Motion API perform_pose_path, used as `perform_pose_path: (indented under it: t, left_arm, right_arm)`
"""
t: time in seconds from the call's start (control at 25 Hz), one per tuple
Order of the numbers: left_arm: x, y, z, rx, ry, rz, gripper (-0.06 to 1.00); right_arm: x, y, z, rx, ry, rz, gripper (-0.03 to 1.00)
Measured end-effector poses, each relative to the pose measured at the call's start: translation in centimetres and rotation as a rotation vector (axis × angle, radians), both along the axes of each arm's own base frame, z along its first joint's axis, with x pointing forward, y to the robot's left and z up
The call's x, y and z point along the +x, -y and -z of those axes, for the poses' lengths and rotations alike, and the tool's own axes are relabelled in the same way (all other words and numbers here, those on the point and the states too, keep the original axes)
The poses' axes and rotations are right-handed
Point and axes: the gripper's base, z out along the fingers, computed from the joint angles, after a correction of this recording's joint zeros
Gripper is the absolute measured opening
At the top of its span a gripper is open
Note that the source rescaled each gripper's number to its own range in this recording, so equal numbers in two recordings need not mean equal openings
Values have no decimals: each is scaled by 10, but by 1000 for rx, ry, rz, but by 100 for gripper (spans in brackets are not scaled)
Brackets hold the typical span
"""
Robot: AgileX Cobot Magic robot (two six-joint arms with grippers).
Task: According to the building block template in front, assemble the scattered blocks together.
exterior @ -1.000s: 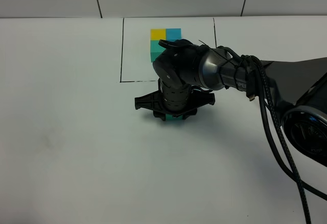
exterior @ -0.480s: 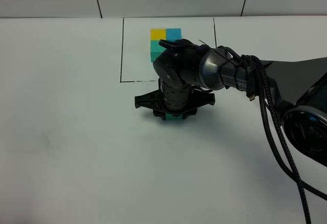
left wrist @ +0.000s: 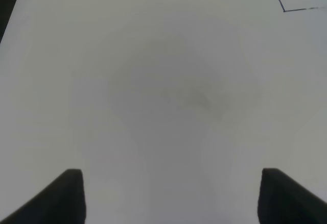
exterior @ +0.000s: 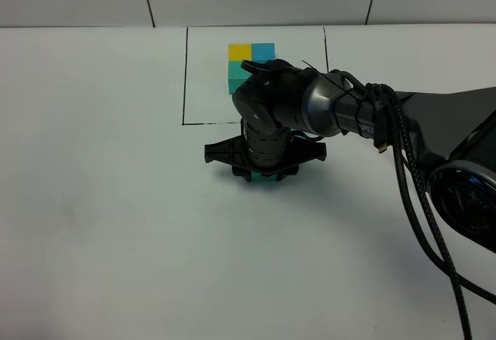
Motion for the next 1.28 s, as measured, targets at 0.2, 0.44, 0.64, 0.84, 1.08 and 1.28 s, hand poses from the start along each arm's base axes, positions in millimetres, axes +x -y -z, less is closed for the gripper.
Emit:
perform_pose_path:
  t: [0.2,0.44,0.64,0.84,1.08,1.28]
  left_arm:
    - [0,0,0,0,0,0,62]
    - [0,0,0,0,0,0,62]
    - [0,0,0,0,0,0,62]
    - [0,0,0,0,0,0,62]
    - [0,0,0,0,0,0,62]
    - [0,0,0,0,0,0,62]
  right_arm:
    - [0,0,0,1,-3,-2,0]
    - [0,0,-2,11,-5,2,6]
    - [-1,-1,-7,24,-4,-7,55]
    - [-2,5,-27,7,22,-25,96]
    - [-3,28,-74,3,85,-70,99]
    - [0,85,-97,-10,114,-96,99]
